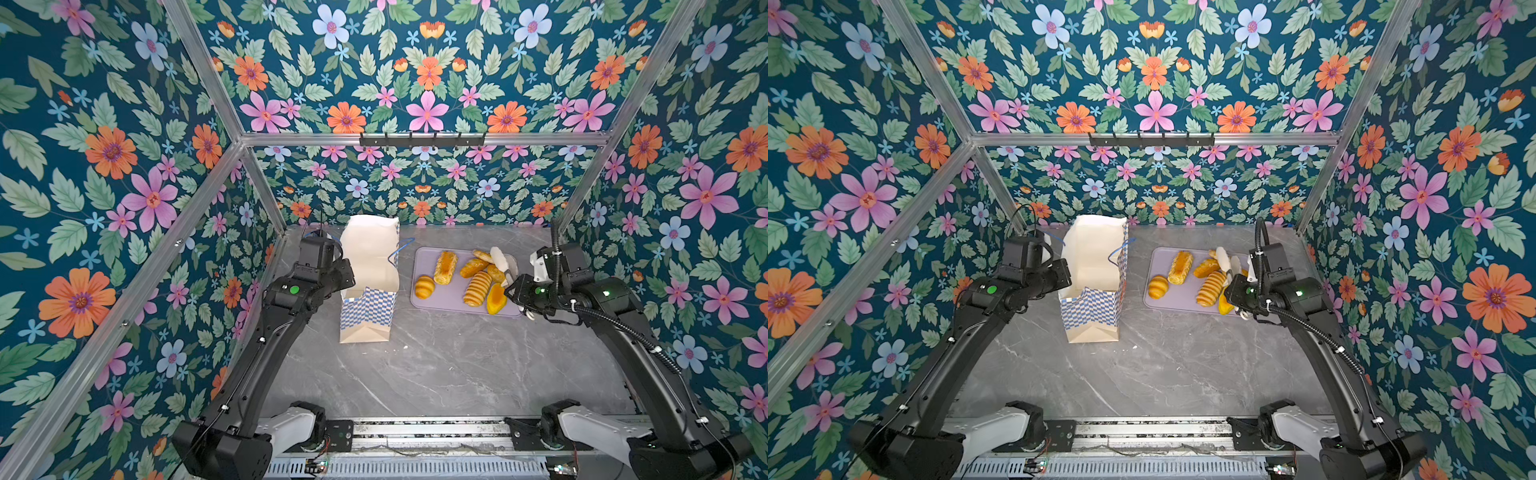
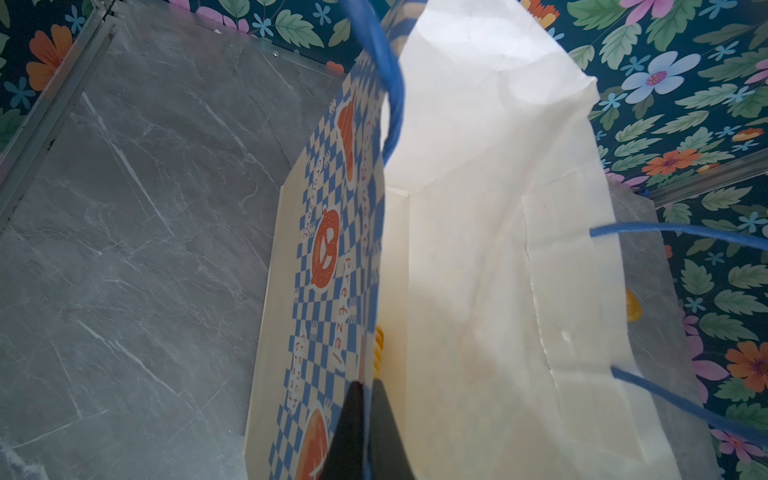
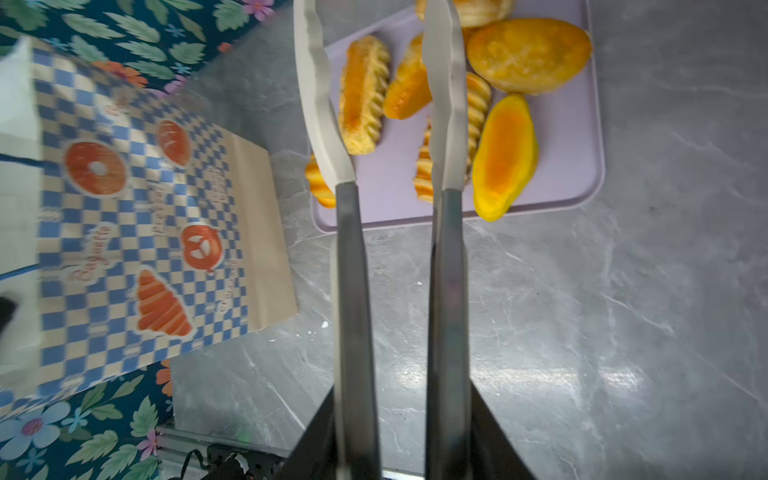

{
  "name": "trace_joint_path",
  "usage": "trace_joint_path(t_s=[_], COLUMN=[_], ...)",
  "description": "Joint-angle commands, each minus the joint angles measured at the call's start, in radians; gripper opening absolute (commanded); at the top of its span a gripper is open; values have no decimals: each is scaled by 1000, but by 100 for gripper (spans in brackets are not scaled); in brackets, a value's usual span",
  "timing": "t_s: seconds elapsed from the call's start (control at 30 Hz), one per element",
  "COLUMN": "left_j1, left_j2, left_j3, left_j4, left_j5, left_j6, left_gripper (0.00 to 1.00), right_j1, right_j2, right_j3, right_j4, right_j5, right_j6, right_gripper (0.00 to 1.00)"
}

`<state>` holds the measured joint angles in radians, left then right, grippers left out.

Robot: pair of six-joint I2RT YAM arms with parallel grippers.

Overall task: Place the fake bread into the paper bag
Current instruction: 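Withdraw the tongs from the bag back over the tray with the right gripper, then pinch the long yellow bread on the tray with the tongs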

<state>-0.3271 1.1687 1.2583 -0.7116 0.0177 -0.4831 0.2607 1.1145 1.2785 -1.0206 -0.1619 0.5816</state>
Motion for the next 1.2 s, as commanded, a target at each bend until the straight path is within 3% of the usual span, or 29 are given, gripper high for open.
trace_joint_path(t_s=[0.0, 0.47, 1.17], left_j1=[1, 2, 2], left_j2=[3, 15, 24], left_j3=[-3, -12, -17], left_j4=[29, 58, 64], left_j5=[3, 21, 23], left_j6=[9, 9, 18], left_gripper=[4, 4, 4], right_j1=[-25, -29, -67], right_j2=[-13, -23, 78], right_j3=[-73, -315, -355], right_j4=[2, 73, 190], right_j5=[-1, 38, 5], right_j6=[-35, 5, 6], right_gripper=[38, 39, 42])
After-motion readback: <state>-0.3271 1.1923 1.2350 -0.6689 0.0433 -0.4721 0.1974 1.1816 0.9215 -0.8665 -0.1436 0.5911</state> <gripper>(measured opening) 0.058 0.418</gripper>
